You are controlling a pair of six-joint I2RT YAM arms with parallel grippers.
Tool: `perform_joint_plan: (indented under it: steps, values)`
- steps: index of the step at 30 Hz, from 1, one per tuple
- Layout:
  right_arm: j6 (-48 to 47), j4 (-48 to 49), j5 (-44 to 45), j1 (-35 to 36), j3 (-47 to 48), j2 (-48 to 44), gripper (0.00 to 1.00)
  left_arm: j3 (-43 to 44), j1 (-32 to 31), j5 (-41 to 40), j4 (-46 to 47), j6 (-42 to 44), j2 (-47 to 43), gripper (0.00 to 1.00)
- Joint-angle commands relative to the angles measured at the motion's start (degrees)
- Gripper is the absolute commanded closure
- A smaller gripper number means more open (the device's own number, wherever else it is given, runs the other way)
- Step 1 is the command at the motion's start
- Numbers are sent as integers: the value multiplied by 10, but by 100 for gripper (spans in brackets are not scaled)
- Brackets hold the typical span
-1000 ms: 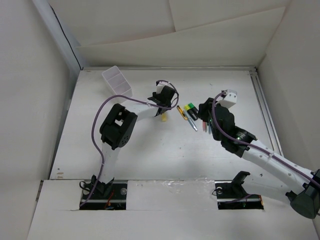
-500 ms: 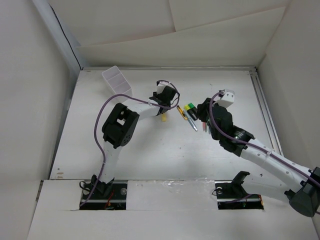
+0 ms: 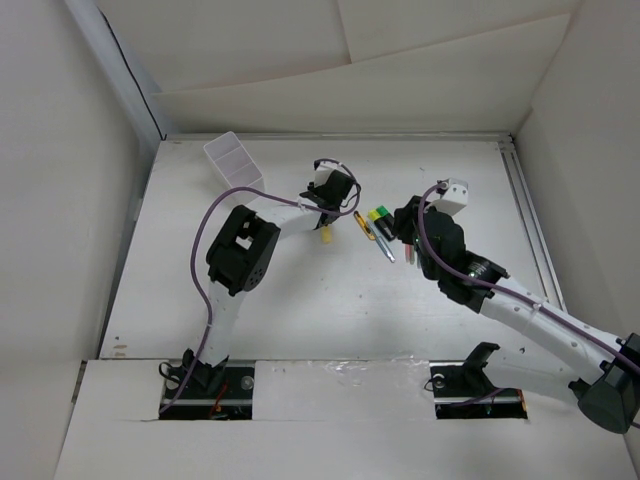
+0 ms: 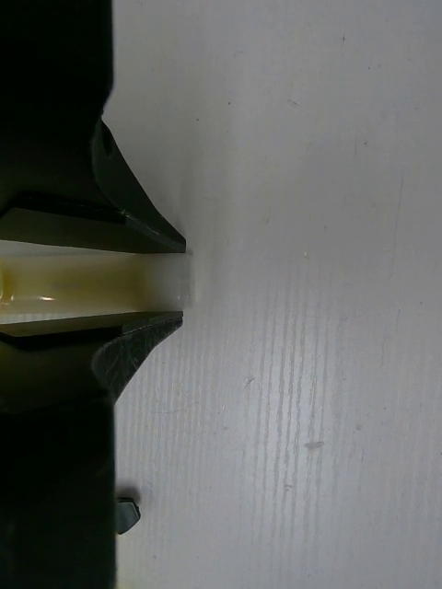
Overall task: Sort the stationery into containers
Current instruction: Pick up the pen from the center of the board.
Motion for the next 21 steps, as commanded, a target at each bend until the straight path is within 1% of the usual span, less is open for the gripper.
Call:
perform_joint_plan:
  steps: [1, 3, 5, 7, 13, 14, 16, 18, 21]
  values:
    - [-6, 23, -5, -3, 2, 3, 53, 9, 1, -4, -1, 4, -30, 98]
    - [-6, 23, -5, -3, 2, 3, 53, -17, 11, 14, 18, -1, -53, 100]
    - [-6, 23, -5, -3, 2, -3, 53, -48, 23, 52, 36, -15, -74, 100]
    - [-6, 23, -5, -3, 2, -8, 53, -61, 42, 70, 43, -21, -102, 100]
    - [-6, 23, -5, -3, 2, -8, 53, -67, 83, 76, 43, -42, -174, 100]
    - [-6, 23, -5, -3, 2, -13, 53, -56, 83, 76, 43, -48, -179, 100]
    - [-6, 23, -5, -3, 2, -13, 53, -31, 102, 64, 31, -55, -185, 100]
    - [-6, 23, -5, -3, 2, -18, 53, -15, 108, 48, 21, -66, -190, 100]
    - [-6, 23, -11, -3, 2, -24, 53, 7, 125, -6, 15, -66, -201, 100]
